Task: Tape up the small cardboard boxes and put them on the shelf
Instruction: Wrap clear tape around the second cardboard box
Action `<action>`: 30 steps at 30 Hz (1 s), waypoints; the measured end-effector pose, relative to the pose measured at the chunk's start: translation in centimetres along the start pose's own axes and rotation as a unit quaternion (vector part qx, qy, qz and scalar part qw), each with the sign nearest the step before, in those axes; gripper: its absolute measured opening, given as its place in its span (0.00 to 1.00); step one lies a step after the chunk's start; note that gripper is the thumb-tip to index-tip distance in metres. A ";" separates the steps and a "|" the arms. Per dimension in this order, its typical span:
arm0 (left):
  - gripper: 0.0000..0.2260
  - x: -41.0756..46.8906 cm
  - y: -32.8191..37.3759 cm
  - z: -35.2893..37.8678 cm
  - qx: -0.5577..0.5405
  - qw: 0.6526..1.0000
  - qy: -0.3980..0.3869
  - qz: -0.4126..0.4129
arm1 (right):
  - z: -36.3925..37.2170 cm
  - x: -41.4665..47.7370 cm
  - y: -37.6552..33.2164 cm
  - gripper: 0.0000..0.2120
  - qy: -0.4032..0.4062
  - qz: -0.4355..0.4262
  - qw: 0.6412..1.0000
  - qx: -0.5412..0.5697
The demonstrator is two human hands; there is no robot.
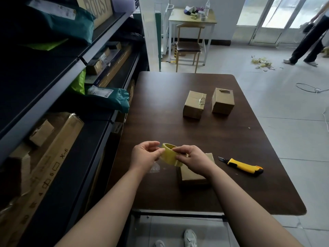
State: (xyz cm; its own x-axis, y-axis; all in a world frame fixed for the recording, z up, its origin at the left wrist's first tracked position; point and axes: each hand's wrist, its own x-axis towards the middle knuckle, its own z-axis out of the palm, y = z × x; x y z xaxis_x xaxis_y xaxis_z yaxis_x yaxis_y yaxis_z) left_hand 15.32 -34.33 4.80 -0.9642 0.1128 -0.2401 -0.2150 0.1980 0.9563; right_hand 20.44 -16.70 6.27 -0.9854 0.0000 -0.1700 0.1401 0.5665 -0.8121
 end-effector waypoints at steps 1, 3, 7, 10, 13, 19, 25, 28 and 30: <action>0.09 0.1 0.0 0.1 -0.003 1.000 -0.009 -0.019 | -0.1 -0.1 0.0 0.13 -0.002 0.001 1.000 0.001; 0.04 0.4 0.0 0.3 -0.003 0.999 -0.027 -0.045 | -0.2 -0.2 0.2 0.12 -0.007 0.010 1.000 0.002; 0.03 0.8 -0.1 1.1 0.007 0.998 -0.054 -0.043 | -0.5 -0.6 1.1 0.06 -0.012 0.035 0.999 0.015; 0.03 0.9 -0.2 2.3 0.050 0.997 -0.056 -0.015 | -1.1 -1.0 1.9 0.07 -0.021 0.055 0.998 0.032; 0.02 1.0 -0.1 3.4 0.089 0.996 -0.026 0.013 | -2.2 -1.2 2.5 0.10 -0.014 0.058 0.997 0.053; 0.03 1.0 0.0 6.4 0.027 0.999 0.026 -0.007 | -6.6 -0.8 4.3 0.12 -0.007 0.074 0.994 0.078; 0.03 1.4 0.0 11.2 -0.036 0.997 0.061 -0.032 | -11.3 -0.1 7.2 0.13 0.016 0.077 0.990 0.113; 0.03 1.5 -0.1 13.6 -0.060 0.994 0.080 -0.036 | -13.0 0.5 8.5 0.11 0.025 0.093 0.989 0.111; 0.03 1.4 -0.5 14.7 -0.061 0.993 0.093 -0.036 | -13.6 0.9 9.6 0.11 0.020 0.101 0.990 0.096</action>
State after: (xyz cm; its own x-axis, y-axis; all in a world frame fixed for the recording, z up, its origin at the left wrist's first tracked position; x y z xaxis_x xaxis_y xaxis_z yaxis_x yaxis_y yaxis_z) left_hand 16.31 -19.98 1.56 -0.9554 -0.0816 -0.2839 -0.2901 0.0777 0.9538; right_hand 19.59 -0.08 5.92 -0.9380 0.1327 -0.3203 0.3466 0.3836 -0.8560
